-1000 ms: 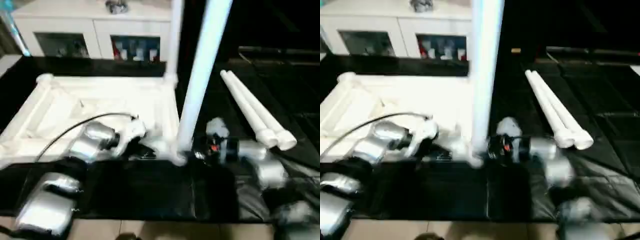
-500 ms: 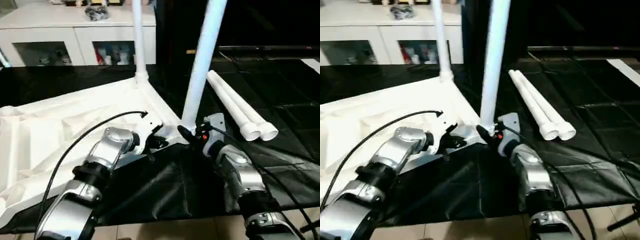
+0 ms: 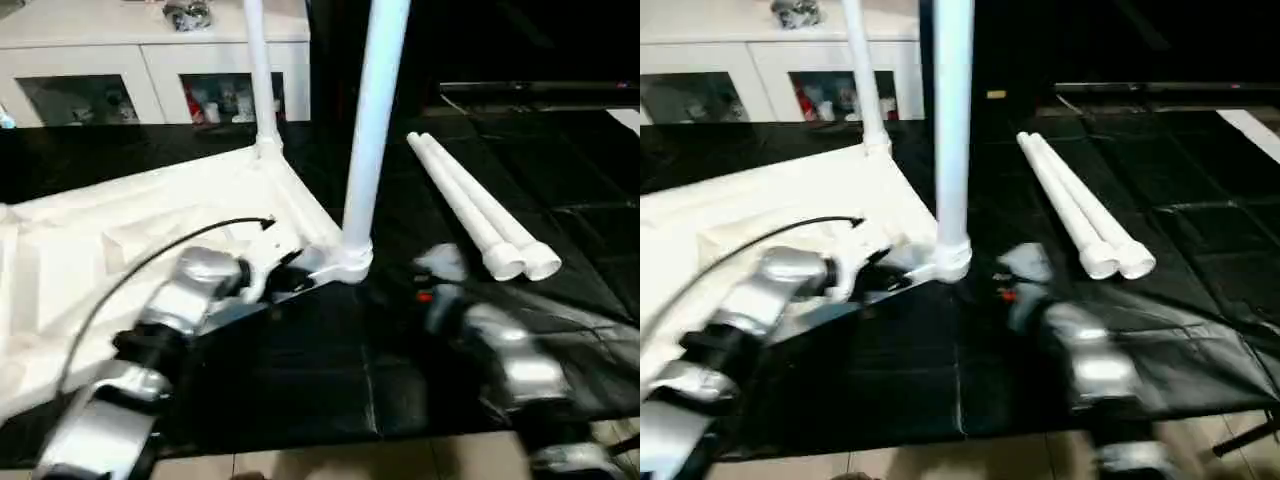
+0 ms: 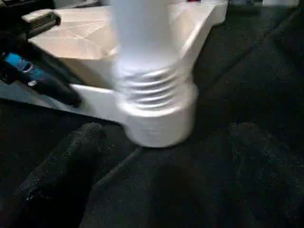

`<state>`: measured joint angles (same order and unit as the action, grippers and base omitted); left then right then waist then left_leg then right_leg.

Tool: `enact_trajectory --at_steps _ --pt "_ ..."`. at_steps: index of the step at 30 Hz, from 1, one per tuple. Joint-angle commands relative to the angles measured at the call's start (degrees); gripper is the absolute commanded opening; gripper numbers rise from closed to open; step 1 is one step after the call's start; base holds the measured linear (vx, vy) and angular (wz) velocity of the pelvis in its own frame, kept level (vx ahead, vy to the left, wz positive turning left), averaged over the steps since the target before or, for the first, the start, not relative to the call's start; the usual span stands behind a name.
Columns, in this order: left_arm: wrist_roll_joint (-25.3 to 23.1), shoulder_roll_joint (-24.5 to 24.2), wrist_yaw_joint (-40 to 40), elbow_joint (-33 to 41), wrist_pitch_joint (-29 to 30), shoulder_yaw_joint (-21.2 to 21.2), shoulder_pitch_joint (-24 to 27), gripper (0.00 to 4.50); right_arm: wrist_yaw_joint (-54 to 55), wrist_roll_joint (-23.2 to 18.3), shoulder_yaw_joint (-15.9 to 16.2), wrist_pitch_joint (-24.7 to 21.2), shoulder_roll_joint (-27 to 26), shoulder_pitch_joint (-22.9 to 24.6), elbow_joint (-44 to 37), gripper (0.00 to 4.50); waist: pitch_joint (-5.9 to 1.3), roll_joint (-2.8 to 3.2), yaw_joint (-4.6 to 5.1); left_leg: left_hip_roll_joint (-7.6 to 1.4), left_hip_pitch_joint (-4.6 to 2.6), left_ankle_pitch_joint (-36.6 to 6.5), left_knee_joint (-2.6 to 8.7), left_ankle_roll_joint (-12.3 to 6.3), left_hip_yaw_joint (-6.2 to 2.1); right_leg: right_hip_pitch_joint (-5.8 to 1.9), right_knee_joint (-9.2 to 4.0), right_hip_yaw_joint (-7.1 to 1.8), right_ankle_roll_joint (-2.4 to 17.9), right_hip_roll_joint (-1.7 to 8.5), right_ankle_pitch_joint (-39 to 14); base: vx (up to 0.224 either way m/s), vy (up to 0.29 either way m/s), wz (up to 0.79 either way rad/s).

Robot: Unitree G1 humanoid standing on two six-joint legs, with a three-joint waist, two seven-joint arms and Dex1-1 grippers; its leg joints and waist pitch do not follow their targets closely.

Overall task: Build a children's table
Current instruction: Rotate leg to tighten

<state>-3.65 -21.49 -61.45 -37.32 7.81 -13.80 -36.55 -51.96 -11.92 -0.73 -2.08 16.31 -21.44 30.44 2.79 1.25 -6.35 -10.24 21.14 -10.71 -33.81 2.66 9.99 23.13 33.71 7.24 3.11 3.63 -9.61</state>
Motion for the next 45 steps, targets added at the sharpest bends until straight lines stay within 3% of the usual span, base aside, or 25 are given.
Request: enact_trajectory --at_steps 1,3,8,12,19,26,30,31,40,43,44,45 --pt "-0.83 -1.48 -4.61 0.6 -3.18 -2.71 0.46 0.0 -4.85 -1.84 0.65 -1.13 1.47 -1.89 -2.3 4.46 -3.93 -1.09 -0.5 -3.48 -0.33 -6.5 3.32 -6.56 -1.03 -3.7 -4.15 -3.83 6.51 6.09 -14.46 0.0 0.0 0.0" --pt "-0.81 -1.92 -5.9 0.44 -3.95 -3.03 0.55 0.0 -6.44 -2.16 0.93 -1.46 2.16 -2.27 -2.59 4.46 -3.85 -1.08 -0.85 -3.63 -0.43 -6.78 3.37 -6.09 -1.03 -3.51 -4.14 -3.93 6.03 6.22 -16.59 0.0 0.0 0.0" --pt "-0.12 -4.36 -14.12 1.33 -6.9 -5.24 0.8 0.0 -13.07 -0.08 5.63 -1.47 4.53 -5.12 -2.53 4.46 -3.74 -1.23 -1.64 -3.9 -0.7 -7.41 3.51 -4.91 -1.03 -3.23 -4.04 -4.06 6.23 6.23 -17.18 0.0 0.0 0.0" --pt "0.01 -4.75 -17.41 2.4 -7.32 -6.94 0.8 0.0 -14.36 3.4 8.9 1.95 3.59 -7.69 -0.1 4.46 -3.76 -1.35 -2.08 -4.05 -1.0 -8.1 3.63 -3.71 -1.01 -3.12 -3.84 -4.21 7.13 6.45 -16.52 0.0 0.0 0.0" --pt "-0.16 -3.64 -19.07 2.51 -8.34 -8.25 -0.05 0.0 -20.17 3.86 12.53 1.09 2.89 -10.94 3.36 4.46 -3.81 -1.76 -2.49 -4.11 -0.84 -7.59 3.52 -3.95 -0.94 -3.29 -3.51 -4.23 7.78 6.57 -15.17 0.0 0.0 0.0" --pt "-0.53 -4.18 -19.96 2.21 -8.86 -8.79 -0.3 0.0 -21.64 3.87 12.59 1.4 2.19 -13.2 7.84 3.75 -3.91 -1.81 -3.01 -4.09 -0.77 -7.55 3.45 -3.43 -0.98 -3.33 -3.37 -4.26 7.51 6.59 -15.41 0.0 0.0 0.0" --pt "-0.63 -4.31 -20.13 1.99 -8.96 -8.73 -0.39 0.0 -22.71 3.69 12.85 1.54 2.13 -13.85 9.08 3.58 -3.93 -1.76 -3.02 -4.15 -0.77 -7.71 3.45 -3.44 -1.02 -3.36 -3.37 -4.23 7.48 6.61 -15.53 0.0 0.0 0.0" --pt "-0.65 -4.33 -20.14 1.92 -9.01 -8.71 -0.4 0.0 -22.82 3.66 12.88 1.61 2.07 -13.94 9.33 3.32 -3.95 -1.76 -3.03 -4.16 -0.79 -7.48 3.46 -3.43 -1.04 -3.34 -3.32 -4.22 7.57 6.58 -15.22 0.0 0.0 0.0" --pt "-0.56 -4.1 -19.64 0.56 -9.13 -8.53 -0.96 0.0 -23.94 3.74 12.93 2.12 1.36 -14.14 10.88 2.8 -3.99 -1.4 -3.04 -4.12 -0.85 -7.83 3.4 -3.26 -1.04 -3.35 -3.32 -4.2 8.02 6.53 -14.85 0.0 0.0 0.0" --pt "-0.54 -3.15 -17.56 -0.51 -6.52 -7.83 -1.37 0.0 -23.18 2.71 12.07 0.58 0.53 -13.32 10.28 2.73 -3.96 -1.48 -2.99 -4.2 -0.94 -8.18 3.46 -3.06 -1.06 -3.33 -3.33 -4.21 8.17 6.53 -14.91 0.0 0.0 0.0" --pt "-0.58 -2.69 -16.37 -1.07 -5.6 -7.45 -1.63 0.0 -22.25 2.33 11.63 -0.45 0.17 -12.85 9.79 2.73 -3.94 -1.14 -2.92 -4.18 -1.01 -8.64 3.46 -2.91 -1.01 -3.26 -3.54 -4.22 8.18 6.46 -15.12 0.0 0.0 0.0" --pt "-0.51 -2.1 -14.8 -1.6 -4.51 -6.87 -1.92 0.0 -20.91 2.19 11.32 -1.65 -0.19 -12.22 9.14 2.72 -3.87 -1.18 -2.94 -4.21 -1.15 -9.01 3.49 -2.82 -1.0 -3.2 -3.62 -4.23 8.24 6.46 -15.44 0.0 0.0 0.0"
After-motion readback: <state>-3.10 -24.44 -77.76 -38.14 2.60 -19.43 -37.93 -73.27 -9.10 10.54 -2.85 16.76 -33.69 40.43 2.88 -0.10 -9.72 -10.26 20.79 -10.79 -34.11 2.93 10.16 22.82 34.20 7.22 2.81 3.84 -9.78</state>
